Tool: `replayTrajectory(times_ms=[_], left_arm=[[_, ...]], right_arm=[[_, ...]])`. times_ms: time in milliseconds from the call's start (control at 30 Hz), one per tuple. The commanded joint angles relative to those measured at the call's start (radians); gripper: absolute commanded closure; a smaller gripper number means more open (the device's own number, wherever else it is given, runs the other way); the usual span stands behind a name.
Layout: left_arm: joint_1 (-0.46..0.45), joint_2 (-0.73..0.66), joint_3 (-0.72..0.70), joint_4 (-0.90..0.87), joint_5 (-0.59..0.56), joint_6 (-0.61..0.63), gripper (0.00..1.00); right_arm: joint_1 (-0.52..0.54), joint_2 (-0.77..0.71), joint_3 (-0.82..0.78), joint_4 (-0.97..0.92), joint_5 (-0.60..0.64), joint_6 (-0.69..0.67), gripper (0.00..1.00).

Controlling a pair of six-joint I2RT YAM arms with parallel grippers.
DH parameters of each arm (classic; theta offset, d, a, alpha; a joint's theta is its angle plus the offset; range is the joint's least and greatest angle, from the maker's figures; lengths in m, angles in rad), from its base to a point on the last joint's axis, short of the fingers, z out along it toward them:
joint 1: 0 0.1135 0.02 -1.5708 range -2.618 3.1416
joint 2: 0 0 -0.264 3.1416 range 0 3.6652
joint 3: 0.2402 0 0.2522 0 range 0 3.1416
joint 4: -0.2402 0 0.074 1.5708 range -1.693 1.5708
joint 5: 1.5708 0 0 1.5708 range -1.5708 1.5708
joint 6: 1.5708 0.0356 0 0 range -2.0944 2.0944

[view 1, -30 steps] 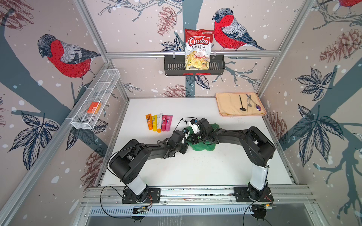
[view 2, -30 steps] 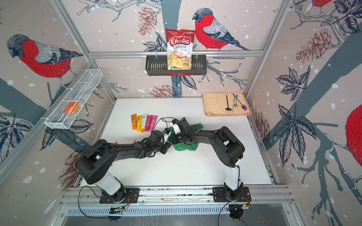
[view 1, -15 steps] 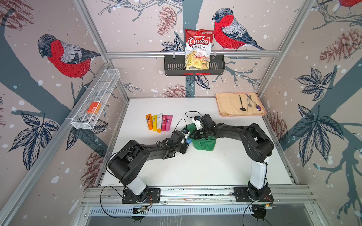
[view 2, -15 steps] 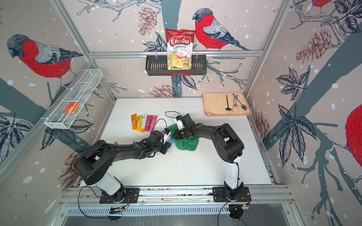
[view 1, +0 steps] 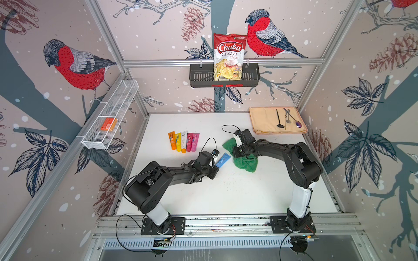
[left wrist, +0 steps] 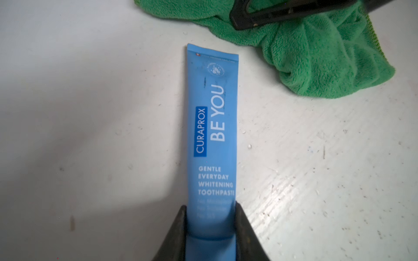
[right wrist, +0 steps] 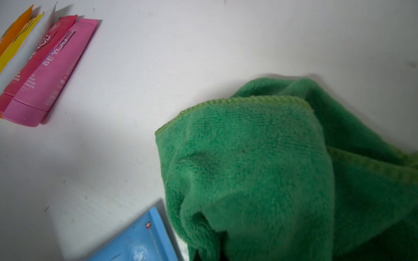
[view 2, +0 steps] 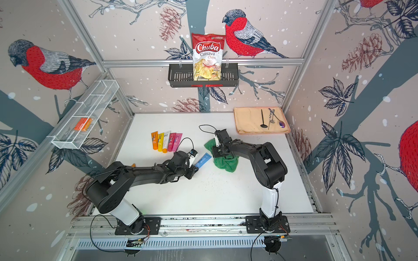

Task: Wipe the surface of the toothpaste tube
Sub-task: Wipe the dirt from the toothpaste tube.

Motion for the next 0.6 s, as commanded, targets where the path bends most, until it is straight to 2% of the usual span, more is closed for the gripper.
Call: replayTrajectory(times_ms=[0, 133, 267, 400, 567], left_arm=[[-0.001, 0.003, 0.000, 0.014, 0.018, 0.007, 0.88], [-0.001, 0.002, 0.000, 0.014, 0.018, 0.009, 0.88], [-0.001, -0.004, -0.001, 0.019, 0.022, 0.010, 0.88], [-0.001, -0.007, -0.003, 0.026, 0.030, 0.008, 0.88], [-0.001, -0.012, -0.006, 0.031, 0.028, 0.007, 0.88]], right_arm=[[0.053, -0.017, 0.006, -0.028, -0.097, 0.003, 1.00], [0.120, -0.038, 0.007, 0.023, -0.212, 0.022, 1.00], [0.136, -0.064, -0.033, 0.105, -0.303, 0.052, 1.00], [0.125, -0.032, -0.044, 0.126, -0.325, 0.060, 1.00], [0.123, 0.023, -0.034, 0.101, -0.282, 0.053, 1.00]])
